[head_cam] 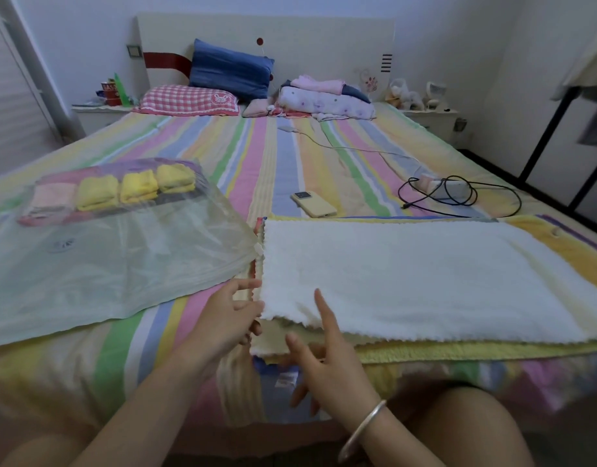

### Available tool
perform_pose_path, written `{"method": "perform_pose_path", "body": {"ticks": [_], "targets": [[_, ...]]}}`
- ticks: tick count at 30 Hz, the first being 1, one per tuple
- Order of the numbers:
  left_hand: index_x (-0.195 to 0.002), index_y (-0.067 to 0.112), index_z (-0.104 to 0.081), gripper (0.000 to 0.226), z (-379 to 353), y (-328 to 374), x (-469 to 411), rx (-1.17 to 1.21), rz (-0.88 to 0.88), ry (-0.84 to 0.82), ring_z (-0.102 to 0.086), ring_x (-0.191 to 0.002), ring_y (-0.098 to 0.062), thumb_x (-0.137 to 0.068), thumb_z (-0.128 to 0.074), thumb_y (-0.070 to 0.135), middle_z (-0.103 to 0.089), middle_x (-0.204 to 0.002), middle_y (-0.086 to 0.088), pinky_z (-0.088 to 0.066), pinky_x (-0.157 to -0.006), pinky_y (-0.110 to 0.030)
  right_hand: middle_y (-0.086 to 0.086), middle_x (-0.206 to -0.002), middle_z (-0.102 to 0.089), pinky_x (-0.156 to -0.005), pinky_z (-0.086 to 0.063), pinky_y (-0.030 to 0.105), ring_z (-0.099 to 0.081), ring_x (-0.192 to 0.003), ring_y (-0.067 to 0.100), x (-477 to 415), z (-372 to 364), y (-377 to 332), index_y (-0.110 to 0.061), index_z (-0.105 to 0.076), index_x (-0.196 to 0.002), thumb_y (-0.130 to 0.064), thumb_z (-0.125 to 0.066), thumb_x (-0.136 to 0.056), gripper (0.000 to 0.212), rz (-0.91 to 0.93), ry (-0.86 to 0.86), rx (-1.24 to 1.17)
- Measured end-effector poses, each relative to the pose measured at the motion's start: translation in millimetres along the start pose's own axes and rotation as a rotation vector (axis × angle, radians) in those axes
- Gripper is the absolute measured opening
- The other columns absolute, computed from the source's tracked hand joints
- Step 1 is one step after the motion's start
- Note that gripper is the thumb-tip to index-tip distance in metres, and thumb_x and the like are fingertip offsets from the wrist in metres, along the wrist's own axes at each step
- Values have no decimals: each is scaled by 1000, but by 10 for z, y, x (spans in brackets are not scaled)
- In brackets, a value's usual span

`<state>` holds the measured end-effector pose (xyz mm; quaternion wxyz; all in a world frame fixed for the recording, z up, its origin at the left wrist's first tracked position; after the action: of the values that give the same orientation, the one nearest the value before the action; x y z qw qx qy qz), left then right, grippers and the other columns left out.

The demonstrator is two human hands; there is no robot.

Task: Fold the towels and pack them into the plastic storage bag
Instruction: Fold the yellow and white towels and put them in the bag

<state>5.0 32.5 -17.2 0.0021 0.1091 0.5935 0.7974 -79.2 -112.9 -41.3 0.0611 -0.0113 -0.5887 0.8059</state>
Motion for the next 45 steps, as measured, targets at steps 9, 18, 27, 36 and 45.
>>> {"method": "perform_pose_path", "body": {"ticks": [9, 18, 27, 36, 45], "targets": [[-107, 21, -67, 21, -129, -156, -23, 293, -45, 65, -43, -50, -16, -96, -52, 10, -50, -60, -4, -34, -50, -29, 0, -121, -58, -75, -57, 34, -69, -93, 25, -44, 1475, 328, -41, -31, -142, -23, -50, -98, 52, -145, 519, -288], [-89, 22, -69, 29, -385, -241, -1, 436, -38, 274, -52, -56, -17, -97, -46, 6, -59, -72, -7, -47, -62, -29, 11, -152, -29, -107, -30, 34, -33, -137, 29, -17, 2874, 838, -11, -27, -149, -20, -51, -97, 58, -319, 851, -92], [-86, 19, -70, 34, -432, -238, 17, 279, -63, 258, -55, -60, -22, -96, -43, 2, -59, -68, -9, -47, -59, -32, 24, -138, -40, -96, -38, 45, -42, -122, 41, -61, 3048, 809, -7, -40, -139, -20, -49, -89, 52, -451, 869, 540], [-81, 18, -74, 35, -390, -277, 38, 140, -79, 184, -56, -56, -21, -95, -46, 3, -60, -53, 0, -50, -60, -35, -3, -106, -70, -92, -39, 35, -62, -107, 28, -258, 1210, 194, -24, -74, -97, -37, -45, -75, 39, 436, 221, 1236], [-80, 13, -74, 48, -198, -419, 41, 61, -96, 126, -54, -43, -12, -97, -33, -5, -61, -52, -10, -41, -44, -20, 2, -119, -60, -72, -51, 35, -63, -90, 23, -263, 978, 136, -27, -59, -105, -36, -55, -81, 26, 411, 323, 1020]]}}
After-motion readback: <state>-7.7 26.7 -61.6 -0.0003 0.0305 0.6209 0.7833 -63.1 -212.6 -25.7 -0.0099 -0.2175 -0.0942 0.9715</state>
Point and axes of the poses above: each hand's wrist, its own x-axis away from the middle knuckle, its own z-axis out of the back of the hand, y = z × x, the point moved 4 cm from there along -x, towards the middle knuckle
